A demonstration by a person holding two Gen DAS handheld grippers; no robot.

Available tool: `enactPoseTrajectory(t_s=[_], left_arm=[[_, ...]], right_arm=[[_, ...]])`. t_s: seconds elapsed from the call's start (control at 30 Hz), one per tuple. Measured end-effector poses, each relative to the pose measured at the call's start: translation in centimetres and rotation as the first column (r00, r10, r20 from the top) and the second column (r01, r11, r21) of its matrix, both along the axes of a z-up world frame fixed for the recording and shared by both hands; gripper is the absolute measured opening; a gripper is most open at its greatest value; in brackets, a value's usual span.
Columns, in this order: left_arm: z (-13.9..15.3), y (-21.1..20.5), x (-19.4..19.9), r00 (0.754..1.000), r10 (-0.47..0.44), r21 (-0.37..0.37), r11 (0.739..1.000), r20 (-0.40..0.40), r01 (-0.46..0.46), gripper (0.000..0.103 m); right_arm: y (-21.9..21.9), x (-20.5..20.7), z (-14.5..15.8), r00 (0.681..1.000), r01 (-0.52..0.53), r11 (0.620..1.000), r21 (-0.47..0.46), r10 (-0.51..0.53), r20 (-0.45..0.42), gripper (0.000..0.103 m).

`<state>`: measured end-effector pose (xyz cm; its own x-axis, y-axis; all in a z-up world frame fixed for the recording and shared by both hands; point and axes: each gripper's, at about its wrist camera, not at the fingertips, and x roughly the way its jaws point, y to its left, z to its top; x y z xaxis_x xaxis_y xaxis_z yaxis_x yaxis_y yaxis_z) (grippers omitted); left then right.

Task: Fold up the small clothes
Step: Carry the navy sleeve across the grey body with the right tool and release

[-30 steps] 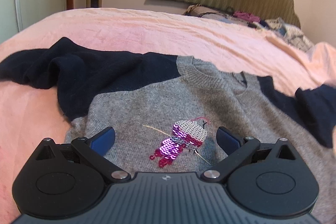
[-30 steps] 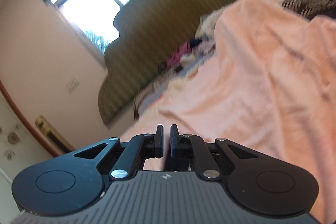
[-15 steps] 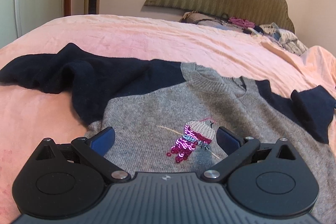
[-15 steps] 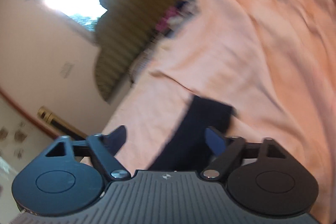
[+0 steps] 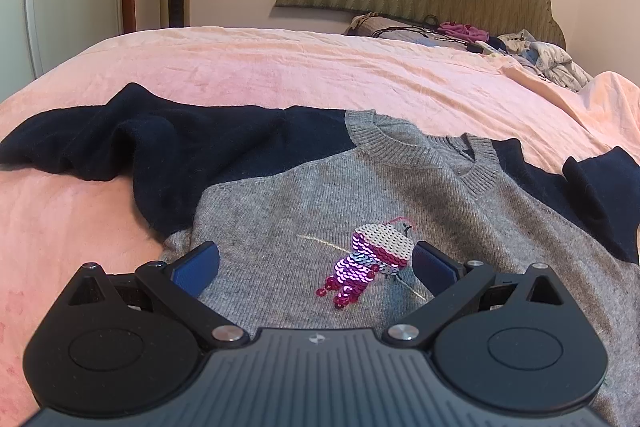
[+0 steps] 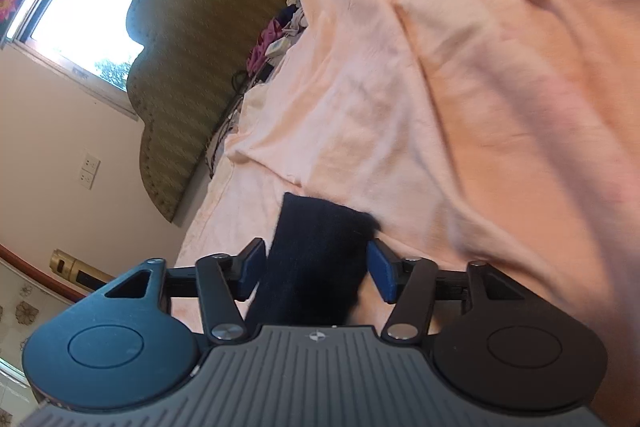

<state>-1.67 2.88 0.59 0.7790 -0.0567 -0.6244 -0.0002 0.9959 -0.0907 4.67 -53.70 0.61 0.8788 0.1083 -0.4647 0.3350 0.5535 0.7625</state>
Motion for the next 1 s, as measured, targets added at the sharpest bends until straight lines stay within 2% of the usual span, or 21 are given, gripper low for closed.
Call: enactPoseTrajectory(t_s=[0.1, 0.23, 0.27, 0.33, 0.4, 0.47, 0.57, 0.63, 0.7, 0.8, 0.83, 0.87, 0.9, 0.93, 0.97, 1.0], left_arm=[[0.0, 0.0, 0.0, 1.0, -0.001, 0.006, 1.0, -0.002, 0.001, 0.103], [0.0, -0.1, 0.0, 1.0, -0.001, 0.006, 1.0, -0.001, 0.001, 0.103], [0.0, 0.0, 0.0, 1.0, 0.0, 0.004, 1.0, -0.001, 0.0, 0.103], [0.1, 0.1, -0.1, 1.0, 0.0, -0.006, 1.0, 0.004, 0.0, 0.103], [0.2, 0.5, -0.2, 1.0, 0.001, -0.033, 0.999, 0.015, -0.001, 0.103], [0.5, 1.3, -0.5, 0.999, 0.006, -0.083, 0.997, 0.038, -0.002, 0.103], [1.7, 3.0, -1.3, 0.997, 0.017, -0.191, 0.981, 0.081, -0.001, 0.103], [2.9, 4.7, -1.9, 0.993, 0.027, -0.272, 0.962, 0.113, 0.005, 0.103], [4.2, 6.4, -2.5, 0.987, 0.056, -0.347, 0.938, 0.152, 0.0, 0.103], [5.7, 8.8, -3.2, 0.972, 0.119, -0.397, 0.917, 0.205, -0.029, 0.103], [6.0, 9.3, -3.3, 0.968, 0.136, -0.389, 0.92, 0.211, -0.044, 0.103], [6.2, 9.7, -3.4, 0.967, 0.145, -0.378, 0.924, 0.211, -0.056, 0.103], [6.2, 10.1, -3.5, 0.967, 0.148, -0.373, 0.926, 0.206, -0.062, 0.103], [6.2, 10.4, -3.6, 0.969, 0.144, -0.375, 0.925, 0.199, -0.06, 0.103], [6.0, 10.5, -3.7, 0.972, 0.131, -0.382, 0.923, 0.195, -0.048, 0.103], [5.9, 10.6, -3.7, 0.975, 0.112, -0.39, 0.92, 0.193, -0.029, 0.103]], right_arm=[[0.4, 0.7, 0.0, 0.999, -0.017, 1.0, -0.023, 0.017, -0.03, 0.064], [1.3, 3.1, -0.4, 0.999, -0.035, 0.999, -0.029, 0.034, -0.026, 0.07], [1.6, 3.6, -0.5, 0.999, -0.031, 0.999, -0.039, 0.03, -0.016, 0.068], [2.2, 4.5, -0.8, 0.998, -0.048, 0.997, -0.065, 0.046, -0.037, 0.013], [2.9, 4.2, -0.2, 0.999, -0.037, 0.992, -0.118, 0.034, -0.027, 0.014], [3.6, 2.6, 1.3, 0.998, -0.031, 0.994, -0.103, 0.037, 0.06, 0.014], [7.5, 0.5, 5.2, 0.973, -0.113, 0.982, -0.149, 0.14, 0.184, 0.014], [12.6, 0.1, 7.0, 0.927, -0.263, 0.952, -0.155, 0.294, 0.234, 0.014], [19.2, 0.5, 7.6, 0.852, -0.43, 0.888, -0.161, 0.459, 0.252, 0.014], [30.0, 1.5, 5.9, 0.705, -0.663, 0.744, -0.082, 0.658, 0.266, 0.016], [33.2, 1.6, 5.0, 0.655, -0.724, 0.688, -0.046, 0.707, 0.266, 0.019], [36.0, 1.6, 4.3, 0.616, -0.769, 0.639, -0.02, 0.748, 0.248, 0.027], [37.7, 1.5, 3.7, 0.595, -0.792, 0.61, 0.002, 0.772, 0.224, 0.048], [38.3, 1.3, 3.5, 0.59, -0.8, 0.6, 0.02, 0.779, 0.214, 0.057], [37.8, 1.0, 3.5, 0.595, -0.795, 0.606, 0.027, 0.772, 0.224, 0.065], [36.4, 0.6, 3.7, 0.616, -0.777, 0.629, 0.033, 0.749, 0.244, 0.066]])
